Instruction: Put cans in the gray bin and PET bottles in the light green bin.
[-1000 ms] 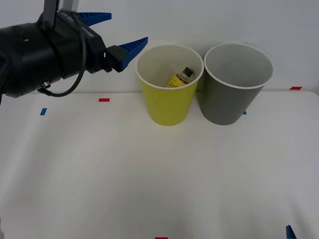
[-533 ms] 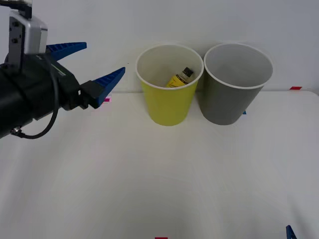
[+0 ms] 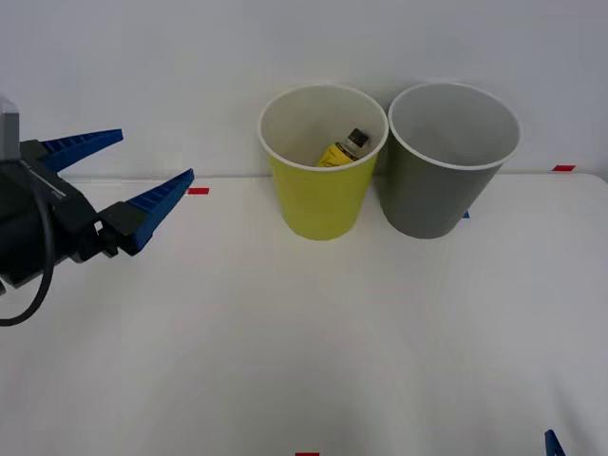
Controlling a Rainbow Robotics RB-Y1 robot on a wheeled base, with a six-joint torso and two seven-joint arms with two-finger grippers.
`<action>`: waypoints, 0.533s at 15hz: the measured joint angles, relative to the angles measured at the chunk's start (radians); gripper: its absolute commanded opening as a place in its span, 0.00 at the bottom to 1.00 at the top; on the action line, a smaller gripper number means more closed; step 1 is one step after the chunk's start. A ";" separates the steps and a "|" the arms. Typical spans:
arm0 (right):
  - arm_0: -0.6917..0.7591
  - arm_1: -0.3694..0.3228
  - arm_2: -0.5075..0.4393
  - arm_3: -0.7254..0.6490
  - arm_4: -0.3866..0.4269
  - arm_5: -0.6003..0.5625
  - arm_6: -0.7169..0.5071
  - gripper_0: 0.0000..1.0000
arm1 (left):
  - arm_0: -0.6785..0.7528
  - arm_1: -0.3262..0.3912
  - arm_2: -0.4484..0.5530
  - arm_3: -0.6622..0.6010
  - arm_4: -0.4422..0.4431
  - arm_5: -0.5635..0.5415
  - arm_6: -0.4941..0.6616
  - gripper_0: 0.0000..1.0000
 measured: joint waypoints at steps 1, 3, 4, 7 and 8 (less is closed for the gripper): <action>0.000 0.000 0.000 0.000 0.000 0.000 0.000 1.00 | 0.022 0.000 0.004 0.000 0.002 -0.016 -0.005 1.00; 0.000 0.000 0.000 0.000 0.000 0.000 0.000 1.00 | 0.077 0.004 -0.025 0.000 -0.043 -0.127 -0.012 1.00; 0.000 0.000 0.000 0.000 0.000 0.000 0.000 1.00 | 0.110 0.010 -0.058 0.000 -0.087 -0.211 -0.014 1.00; 0.000 0.000 0.000 0.000 0.000 0.000 0.000 1.00 | 0.235 0.050 -0.189 0.006 -0.244 -0.525 -0.009 1.00; 0.000 0.000 0.000 0.000 0.000 0.000 0.000 1.00 | 0.282 0.064 -0.233 0.014 -0.294 -0.624 -0.004 1.00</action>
